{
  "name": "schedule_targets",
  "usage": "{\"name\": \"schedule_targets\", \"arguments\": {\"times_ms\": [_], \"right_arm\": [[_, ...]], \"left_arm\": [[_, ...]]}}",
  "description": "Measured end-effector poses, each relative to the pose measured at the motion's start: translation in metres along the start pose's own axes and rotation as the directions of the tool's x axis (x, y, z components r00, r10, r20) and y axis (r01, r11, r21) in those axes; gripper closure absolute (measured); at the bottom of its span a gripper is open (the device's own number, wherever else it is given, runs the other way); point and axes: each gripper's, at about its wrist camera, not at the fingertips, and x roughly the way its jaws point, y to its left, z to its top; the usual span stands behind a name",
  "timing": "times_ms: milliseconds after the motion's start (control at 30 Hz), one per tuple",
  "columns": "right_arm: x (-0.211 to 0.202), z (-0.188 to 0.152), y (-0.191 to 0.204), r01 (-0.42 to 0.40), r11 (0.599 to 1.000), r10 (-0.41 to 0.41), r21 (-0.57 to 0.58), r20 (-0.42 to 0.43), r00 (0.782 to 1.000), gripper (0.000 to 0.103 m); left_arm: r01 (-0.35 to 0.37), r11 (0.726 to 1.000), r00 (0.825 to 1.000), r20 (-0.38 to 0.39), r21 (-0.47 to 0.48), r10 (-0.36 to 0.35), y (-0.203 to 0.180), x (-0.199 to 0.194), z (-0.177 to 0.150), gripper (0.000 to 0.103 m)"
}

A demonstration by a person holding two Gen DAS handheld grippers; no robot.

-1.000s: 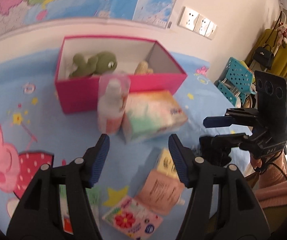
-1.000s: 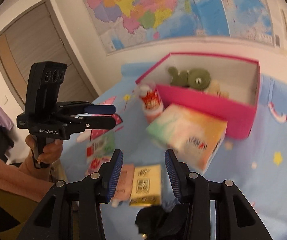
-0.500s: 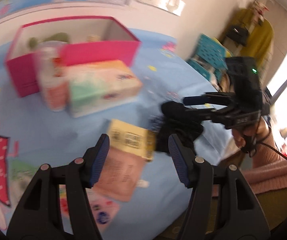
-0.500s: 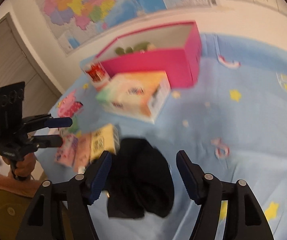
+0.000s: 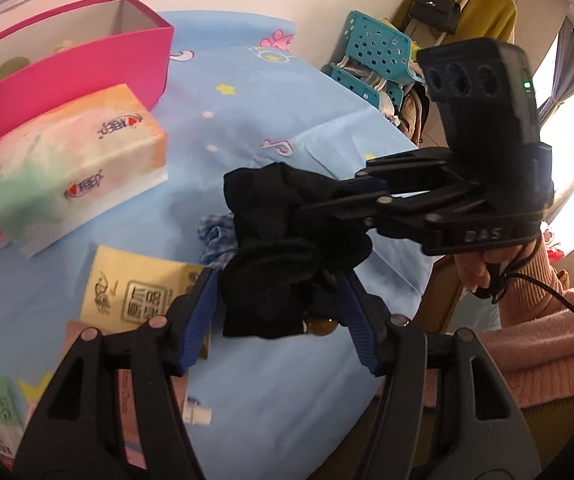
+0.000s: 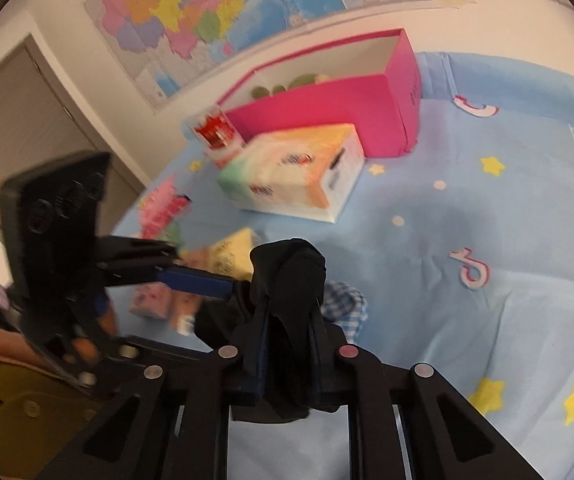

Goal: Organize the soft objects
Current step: 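Grasp the black cloth with both grippers and lift it, then carry the black cloth into the pink box and open both grippers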

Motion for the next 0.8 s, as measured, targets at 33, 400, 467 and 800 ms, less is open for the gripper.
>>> {"name": "schedule_targets", "arguments": {"times_ms": [33,400,467,800], "right_arm": [[-0.002,0.001,0.001,-0.006,1.000,0.006,0.001,0.007,1.000,0.089],[-0.039,0.031,0.031,-0.064,0.995,0.073,-0.081,0.120,0.990,0.092],[-0.045,0.041,0.034,-0.061,0.993,0.075,-0.102,0.143,0.987,0.092],[-0.055,0.117,0.047,0.012,0.973,0.047,-0.230,0.251,0.967,0.092]], "left_arm": [[0.006,1.000,1.000,0.001,0.000,-0.006,0.000,0.000,0.001,0.044],[0.008,1.000,0.997,0.083,0.009,-0.009,0.001,-0.027,0.023,0.065],[0.002,1.000,0.994,0.110,0.014,-0.004,0.003,-0.038,0.032,0.065],[-0.124,0.992,0.968,0.222,0.005,0.120,0.023,-0.078,0.096,0.065]]}}
